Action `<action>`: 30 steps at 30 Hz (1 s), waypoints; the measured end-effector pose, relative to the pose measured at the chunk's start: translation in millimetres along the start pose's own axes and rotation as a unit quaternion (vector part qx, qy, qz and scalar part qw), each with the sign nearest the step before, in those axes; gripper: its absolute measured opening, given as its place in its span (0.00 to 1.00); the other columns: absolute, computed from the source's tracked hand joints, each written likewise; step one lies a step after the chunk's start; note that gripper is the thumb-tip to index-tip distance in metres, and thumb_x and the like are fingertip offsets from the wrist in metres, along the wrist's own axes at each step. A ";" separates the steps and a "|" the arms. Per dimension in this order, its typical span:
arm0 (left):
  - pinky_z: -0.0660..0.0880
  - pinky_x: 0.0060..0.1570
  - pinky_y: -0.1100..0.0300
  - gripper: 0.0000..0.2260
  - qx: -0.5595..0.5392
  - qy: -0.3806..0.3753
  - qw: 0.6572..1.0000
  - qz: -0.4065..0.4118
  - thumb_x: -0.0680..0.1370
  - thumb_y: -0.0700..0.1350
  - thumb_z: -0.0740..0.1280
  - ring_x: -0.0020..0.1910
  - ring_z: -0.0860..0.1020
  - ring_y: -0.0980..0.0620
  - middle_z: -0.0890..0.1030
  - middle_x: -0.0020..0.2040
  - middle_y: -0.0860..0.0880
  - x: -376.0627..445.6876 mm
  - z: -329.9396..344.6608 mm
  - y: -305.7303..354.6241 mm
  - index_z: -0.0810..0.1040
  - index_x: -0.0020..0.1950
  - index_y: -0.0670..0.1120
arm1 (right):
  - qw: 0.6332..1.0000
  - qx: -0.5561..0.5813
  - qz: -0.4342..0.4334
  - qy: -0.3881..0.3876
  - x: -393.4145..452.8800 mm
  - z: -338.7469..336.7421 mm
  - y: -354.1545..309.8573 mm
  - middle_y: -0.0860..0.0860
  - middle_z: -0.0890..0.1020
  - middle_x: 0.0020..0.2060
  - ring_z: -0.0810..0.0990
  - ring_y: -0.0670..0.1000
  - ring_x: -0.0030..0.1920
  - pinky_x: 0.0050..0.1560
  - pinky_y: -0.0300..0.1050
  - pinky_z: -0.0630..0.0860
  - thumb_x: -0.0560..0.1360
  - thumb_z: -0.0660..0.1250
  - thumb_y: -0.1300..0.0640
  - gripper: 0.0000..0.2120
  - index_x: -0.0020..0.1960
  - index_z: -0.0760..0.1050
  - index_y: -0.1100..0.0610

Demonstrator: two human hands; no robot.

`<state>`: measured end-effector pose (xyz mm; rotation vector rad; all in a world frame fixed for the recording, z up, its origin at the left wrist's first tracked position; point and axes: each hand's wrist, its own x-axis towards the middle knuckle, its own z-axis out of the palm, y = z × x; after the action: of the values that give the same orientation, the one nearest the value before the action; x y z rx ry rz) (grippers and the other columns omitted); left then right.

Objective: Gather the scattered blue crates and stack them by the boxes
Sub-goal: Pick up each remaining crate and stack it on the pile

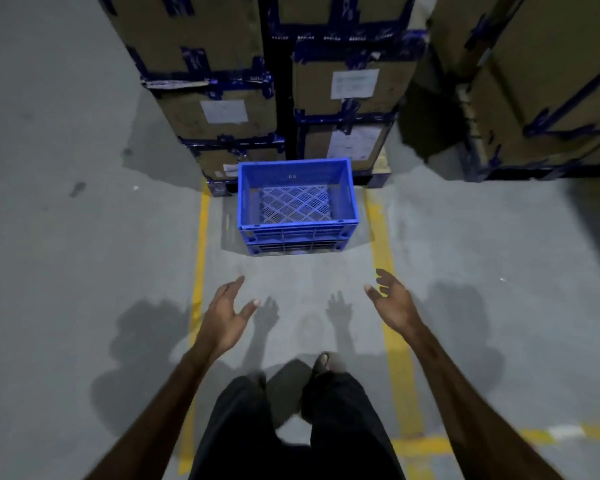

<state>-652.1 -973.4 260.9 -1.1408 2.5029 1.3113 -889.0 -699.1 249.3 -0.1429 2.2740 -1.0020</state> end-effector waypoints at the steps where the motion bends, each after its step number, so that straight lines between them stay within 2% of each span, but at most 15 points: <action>1: 0.70 0.70 0.50 0.30 -0.003 0.011 1.000 -0.004 0.80 0.57 0.69 0.70 0.74 0.44 0.71 0.74 0.45 -9.6 -2.5 0.1 0.66 0.80 0.49 | 1.000 0.022 0.005 0.022 -15.8 -0.3 -0.7 0.56 0.77 0.68 0.78 0.58 0.65 0.66 0.56 0.75 0.79 0.71 0.53 0.26 0.75 0.69 0.56; 5: 0.70 0.66 0.52 0.29 -0.027 0.005 1.000 0.010 0.81 0.53 0.68 0.68 0.75 0.44 0.70 0.74 0.44 -36.5 -13.6 0.0 0.66 0.80 0.48 | 0.989 0.091 0.025 0.111 -80.3 6.7 -7.9 0.54 0.78 0.62 0.80 0.54 0.58 0.58 0.45 0.74 0.79 0.71 0.54 0.24 0.73 0.72 0.57; 8: 0.70 0.67 0.51 0.29 -0.010 -0.018 0.999 0.043 0.82 0.54 0.67 0.70 0.73 0.44 0.69 0.74 0.44 -45.0 -30.4 -9.2 0.65 0.81 0.49 | 0.977 0.137 0.039 0.156 -128.0 21.7 -16.1 0.55 0.79 0.63 0.80 0.51 0.57 0.60 0.46 0.75 0.80 0.70 0.53 0.23 0.73 0.72 0.56; 14: 0.71 0.69 0.49 0.28 -0.011 -0.036 0.996 0.082 0.82 0.55 0.67 0.70 0.74 0.45 0.69 0.75 0.45 -54.1 -63.4 -39.8 0.65 0.80 0.50 | 0.972 0.147 0.046 0.178 -196.4 67.4 -8.8 0.57 0.77 0.68 0.79 0.56 0.64 0.62 0.51 0.76 0.80 0.70 0.51 0.26 0.76 0.70 0.55; 18: 0.73 0.67 0.49 0.28 -0.023 -0.062 0.995 0.071 0.82 0.55 0.66 0.69 0.74 0.46 0.68 0.76 0.45 -63.1 -79.3 -56.6 0.65 0.81 0.50 | 0.972 0.137 0.053 0.183 -237.6 85.1 1.8 0.57 0.76 0.70 0.78 0.55 0.64 0.62 0.52 0.76 0.80 0.70 0.50 0.27 0.76 0.69 0.55; 23: 0.73 0.65 0.49 0.27 -0.040 -0.054 0.995 0.074 0.83 0.54 0.66 0.68 0.74 0.45 0.68 0.76 0.45 -80.4 -89.1 -66.0 0.66 0.80 0.50 | 0.971 0.127 0.043 0.196 -275.2 87.6 14.1 0.57 0.76 0.70 0.77 0.52 0.61 0.62 0.52 0.75 0.79 0.70 0.47 0.28 0.76 0.69 0.54; 26: 0.72 0.66 0.49 0.27 -0.051 -0.042 0.994 0.086 0.83 0.53 0.66 0.70 0.74 0.44 0.68 0.77 0.45 -94.4 -88.2 -63.4 0.65 0.80 0.49 | 0.969 0.133 0.035 0.205 -289.3 84.0 21.7 0.57 0.76 0.70 0.78 0.55 0.64 0.63 0.54 0.76 0.79 0.70 0.47 0.28 0.76 0.69 0.53; 30: 0.71 0.64 0.54 0.26 -0.076 -0.019 0.992 0.102 0.83 0.53 0.66 0.69 0.74 0.47 0.68 0.77 0.47 -123.4 -83.2 -55.9 0.66 0.80 0.49 | 0.969 0.142 0.025 0.202 -304.9 77.6 31.3 0.57 0.75 0.71 0.77 0.57 0.67 0.65 0.56 0.75 0.80 0.70 0.49 0.27 0.76 0.69 0.53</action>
<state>-506.8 -983.9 324.7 -0.8929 2.5864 1.5823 -597.6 -622.4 345.0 0.2635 2.4386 -1.4217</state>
